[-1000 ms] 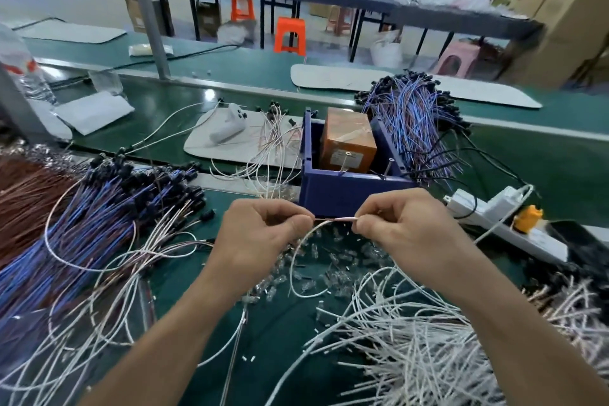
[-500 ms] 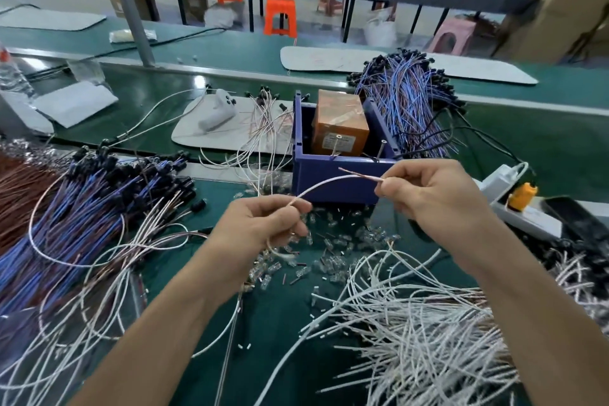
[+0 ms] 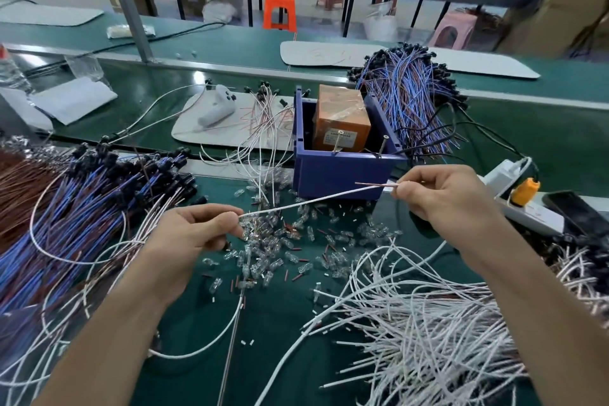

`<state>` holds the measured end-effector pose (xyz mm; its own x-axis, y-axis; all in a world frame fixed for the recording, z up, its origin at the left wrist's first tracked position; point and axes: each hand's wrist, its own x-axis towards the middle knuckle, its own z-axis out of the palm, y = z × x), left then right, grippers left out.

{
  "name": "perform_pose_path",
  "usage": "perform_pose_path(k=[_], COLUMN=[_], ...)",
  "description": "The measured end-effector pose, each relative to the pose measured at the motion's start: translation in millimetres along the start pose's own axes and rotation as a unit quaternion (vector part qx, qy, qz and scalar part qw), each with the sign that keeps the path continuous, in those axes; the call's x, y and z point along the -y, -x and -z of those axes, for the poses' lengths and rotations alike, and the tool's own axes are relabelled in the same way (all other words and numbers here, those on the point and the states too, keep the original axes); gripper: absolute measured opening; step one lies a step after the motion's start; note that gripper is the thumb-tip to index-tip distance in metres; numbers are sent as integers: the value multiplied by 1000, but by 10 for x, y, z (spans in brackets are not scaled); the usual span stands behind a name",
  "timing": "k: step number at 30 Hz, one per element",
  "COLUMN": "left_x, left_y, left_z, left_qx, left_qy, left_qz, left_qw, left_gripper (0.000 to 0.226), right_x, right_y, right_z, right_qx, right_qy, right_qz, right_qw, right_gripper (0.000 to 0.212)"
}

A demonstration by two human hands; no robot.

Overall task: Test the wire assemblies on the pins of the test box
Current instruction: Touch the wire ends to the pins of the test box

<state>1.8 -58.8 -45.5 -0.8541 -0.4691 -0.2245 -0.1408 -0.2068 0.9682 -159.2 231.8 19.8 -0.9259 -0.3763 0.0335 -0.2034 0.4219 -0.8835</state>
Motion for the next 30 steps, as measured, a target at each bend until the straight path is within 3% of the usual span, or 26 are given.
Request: perform_pose_path(k=[3, 9, 15, 19, 21, 22, 24, 27, 30], left_x=[-36, -69, -86, -125, -77, -36, 22, 2, -39], left_y=[12, 46, 67, 198, 242, 250, 226, 131, 53], left_z=[34, 68, 154, -98, -362, -486, -669, -661, -521], left_qx=[-9, -9, -52, 107, 175, 191, 180, 74, -3], left_qy=[75, 121, 84, -25, -71, -58, 73, 326, 346], left_qz=[20, 20, -3, 10, 53, 75, 124, 149, 110], left_qw=[997, 992, 995, 994, 981, 977, 973, 931, 932], left_gripper=[11, 18, 15, 56, 58, 58, 54, 33, 17], right_x=[-29, -72, -48, 52, 105, 132, 174, 174, 145], right_y=[22, 60, 88, 158, 200, 224, 276, 332, 364], right_z=[3, 7, 71, -32, -91, -113, -123, -30, 90], right_qx=[0, -15, -7, 31, 65, 86, 129, 188, 226], right_qy=[-6, -24, -38, -72, -88, -86, -77, -40, 14], right_qz=[-19, -44, -41, -23, -10, -4, 2, -1, -8], right_qw=[1000, 999, 998, 997, 994, 993, 989, 981, 974], right_gripper=[24, 26, 23, 23, 23, 23, 23, 25, 18])
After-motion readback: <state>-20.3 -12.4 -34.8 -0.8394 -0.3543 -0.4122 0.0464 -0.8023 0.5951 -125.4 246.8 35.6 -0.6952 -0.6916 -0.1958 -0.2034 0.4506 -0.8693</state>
